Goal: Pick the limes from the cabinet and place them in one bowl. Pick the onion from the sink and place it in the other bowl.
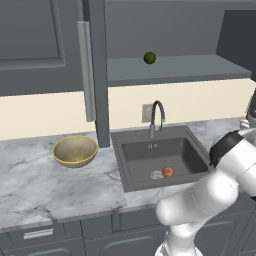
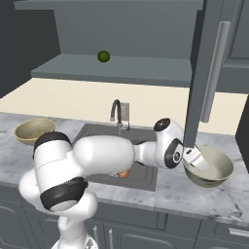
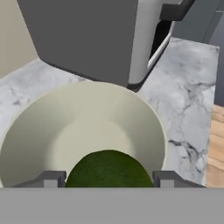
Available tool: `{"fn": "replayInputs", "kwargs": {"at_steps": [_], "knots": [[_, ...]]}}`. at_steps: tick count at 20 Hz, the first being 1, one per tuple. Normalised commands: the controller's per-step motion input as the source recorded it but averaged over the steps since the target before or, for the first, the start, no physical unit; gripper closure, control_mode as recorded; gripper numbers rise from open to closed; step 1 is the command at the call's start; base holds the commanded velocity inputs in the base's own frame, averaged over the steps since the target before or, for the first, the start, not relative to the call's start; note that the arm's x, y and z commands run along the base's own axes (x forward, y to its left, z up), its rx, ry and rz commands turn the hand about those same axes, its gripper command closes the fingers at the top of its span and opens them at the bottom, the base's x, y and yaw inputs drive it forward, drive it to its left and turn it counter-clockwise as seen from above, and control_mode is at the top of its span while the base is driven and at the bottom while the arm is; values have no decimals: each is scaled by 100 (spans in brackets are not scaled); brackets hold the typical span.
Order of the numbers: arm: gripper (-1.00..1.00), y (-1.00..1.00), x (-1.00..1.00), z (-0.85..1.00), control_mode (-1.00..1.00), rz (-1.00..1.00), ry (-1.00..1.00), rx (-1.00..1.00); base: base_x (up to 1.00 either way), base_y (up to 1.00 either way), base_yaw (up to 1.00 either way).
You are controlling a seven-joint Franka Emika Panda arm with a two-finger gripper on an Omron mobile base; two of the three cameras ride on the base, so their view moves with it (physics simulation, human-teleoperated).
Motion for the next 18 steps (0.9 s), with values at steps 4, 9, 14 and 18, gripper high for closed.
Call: {"fn": "replayInputs", "kwargs": {"at_steps": [4,9,14,18], "knots": [[100,-9,6,-11,-100,7,0,1,0,0,0],[100,-10,7,-13,-100,6,0,2,0,0,0],[100,-12,10,-8,-100,6,3,3,0,0,0],[100,-14,12,-6,-100,5,6,4,0,0,0]]}}
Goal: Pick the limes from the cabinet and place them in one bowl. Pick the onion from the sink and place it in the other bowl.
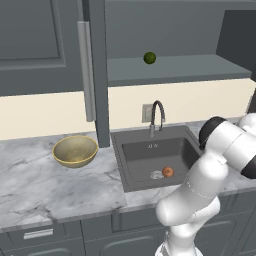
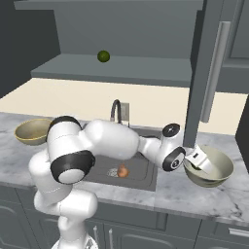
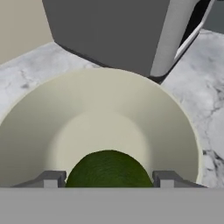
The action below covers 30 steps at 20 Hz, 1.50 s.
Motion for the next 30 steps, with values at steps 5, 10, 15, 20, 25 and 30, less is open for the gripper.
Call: {"fn": "replayInputs", "kwargs": {"at_steps": [5,10,15,20,25,30], "knots": [[100,-14,12,-5,-100,5,4,4,0,0,0],[100,-15,12,-7,-100,5,1,4,0,0,0],[100,-16,14,-9,-100,5,2,4,0,0,0],[100,-17,14,-11,-100,4,3,4,0,0,0],[100,-14,15,-8,-100,4,3,5,0,0,0],[100,-11,16,-6,-100,3,3,5,0,0,0]]}}
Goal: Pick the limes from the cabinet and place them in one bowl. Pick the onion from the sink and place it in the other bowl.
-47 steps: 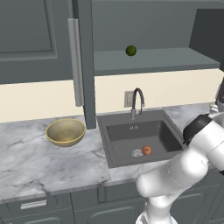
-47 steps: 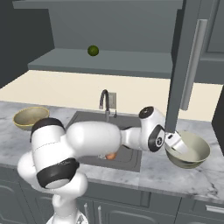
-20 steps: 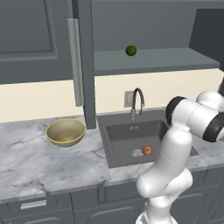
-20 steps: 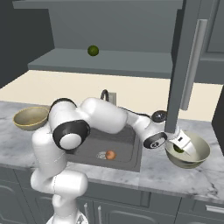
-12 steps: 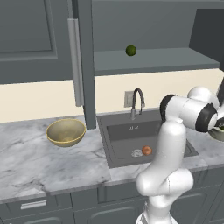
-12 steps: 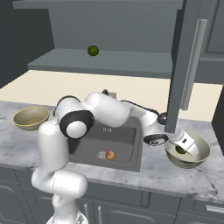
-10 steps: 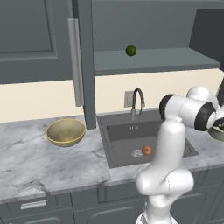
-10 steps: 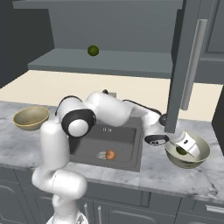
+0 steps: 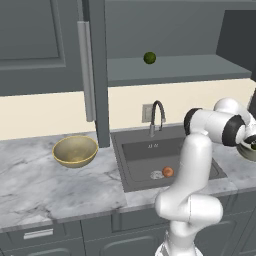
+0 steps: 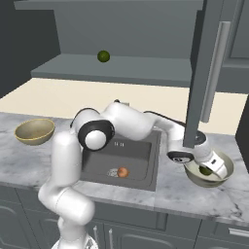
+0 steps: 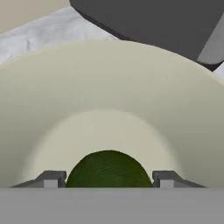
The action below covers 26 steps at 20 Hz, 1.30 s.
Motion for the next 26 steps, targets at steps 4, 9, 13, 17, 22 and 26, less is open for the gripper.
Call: {"fn": "replayInputs", "kwargs": {"at_steps": [4,9,13,17,22,26], "knots": [[100,-7,18,-3,-100,3,2,5,0,0,0],[100,-5,19,-3,-100,2,1,6,0,0,0],[100,-1,17,-3,-100,2,0,5,0,0,0],[-100,1,8,-6,-100,0,3,2,0,0,0],[-100,1,5,-3,-100,0,4,0,0,0,0],[-100,0,3,0,-100,0,0,0,0,0,0]]}}
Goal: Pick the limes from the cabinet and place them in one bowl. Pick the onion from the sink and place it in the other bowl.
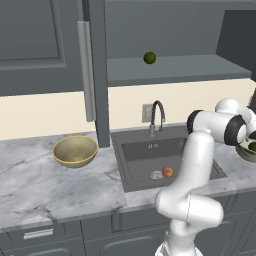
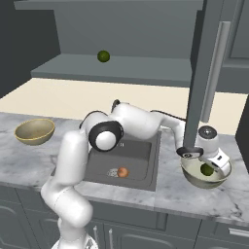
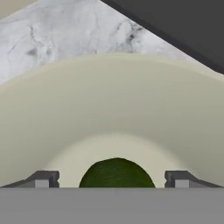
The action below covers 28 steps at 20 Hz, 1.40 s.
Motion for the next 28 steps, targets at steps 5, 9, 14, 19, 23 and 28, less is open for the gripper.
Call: {"fn": "replayInputs", "kwargs": {"at_steps": [5,9,14,19,23,28], "knots": [[-100,3,3,1,-100,0,2,0,0,0,0],[-100,7,-3,12,-100,0,0,0,0,0,0],[-100,18,-6,11,-100,0,-3,0,0,0,0],[-100,25,-4,4,-100,0,-2,-7,0,0,0],[-100,24,0,4,-100,0,-8,-19,0,0,0],[-100,25,-1,10,-100,0,-6,-19,0,0,0]]}}
